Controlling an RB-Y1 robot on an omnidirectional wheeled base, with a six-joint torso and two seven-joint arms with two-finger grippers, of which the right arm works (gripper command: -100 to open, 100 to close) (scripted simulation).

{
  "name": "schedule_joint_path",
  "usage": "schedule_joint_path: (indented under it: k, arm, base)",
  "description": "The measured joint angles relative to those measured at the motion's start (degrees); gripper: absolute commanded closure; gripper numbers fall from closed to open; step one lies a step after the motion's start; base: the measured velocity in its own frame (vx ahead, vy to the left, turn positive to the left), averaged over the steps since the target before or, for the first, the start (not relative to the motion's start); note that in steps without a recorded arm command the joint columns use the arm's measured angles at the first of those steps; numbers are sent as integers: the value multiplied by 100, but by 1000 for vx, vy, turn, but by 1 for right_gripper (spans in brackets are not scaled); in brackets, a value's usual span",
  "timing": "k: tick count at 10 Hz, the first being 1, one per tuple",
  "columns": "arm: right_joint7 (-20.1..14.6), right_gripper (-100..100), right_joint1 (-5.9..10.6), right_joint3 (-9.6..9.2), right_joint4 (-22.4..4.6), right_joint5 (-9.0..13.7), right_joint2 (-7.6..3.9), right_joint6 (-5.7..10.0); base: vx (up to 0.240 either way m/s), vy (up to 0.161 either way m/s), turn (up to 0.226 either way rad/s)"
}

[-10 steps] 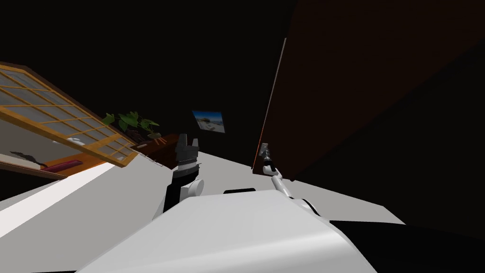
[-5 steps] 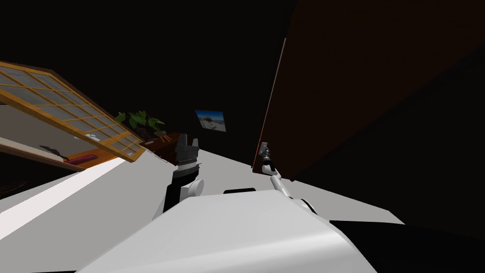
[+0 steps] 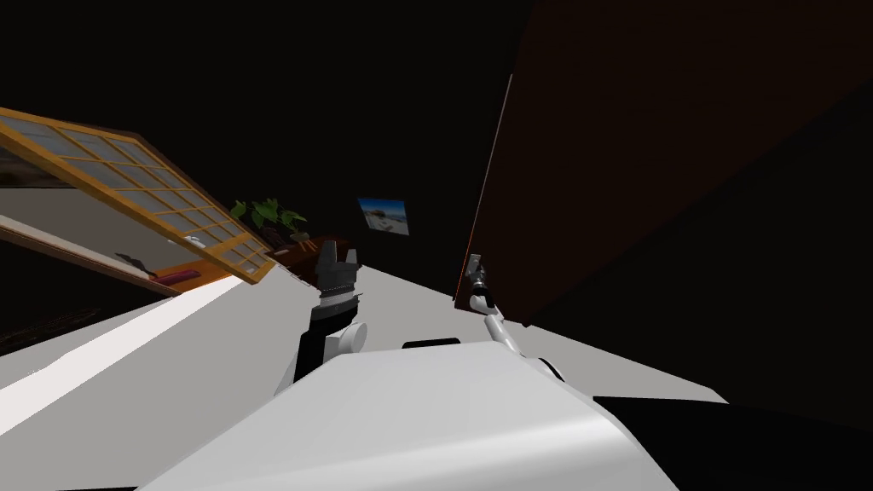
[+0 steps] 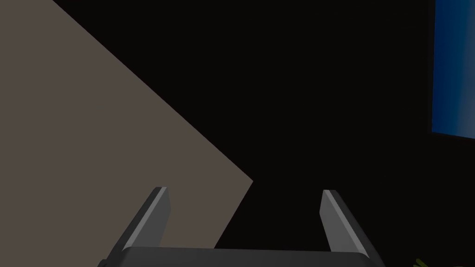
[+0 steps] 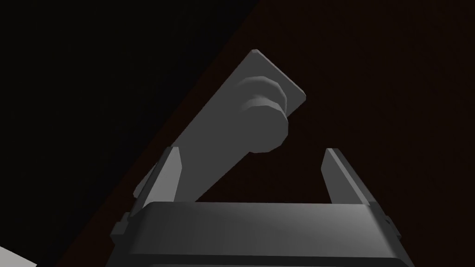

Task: Pull the door open

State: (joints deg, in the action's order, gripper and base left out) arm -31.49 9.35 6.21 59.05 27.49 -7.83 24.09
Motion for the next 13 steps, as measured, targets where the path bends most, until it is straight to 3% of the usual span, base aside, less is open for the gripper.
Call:
schedule_joint_path:
  k: [13]
  arm:
    - [-1835,-100,10,-1,292,1404,305,-77]
  base:
    - [-73,-28,52]
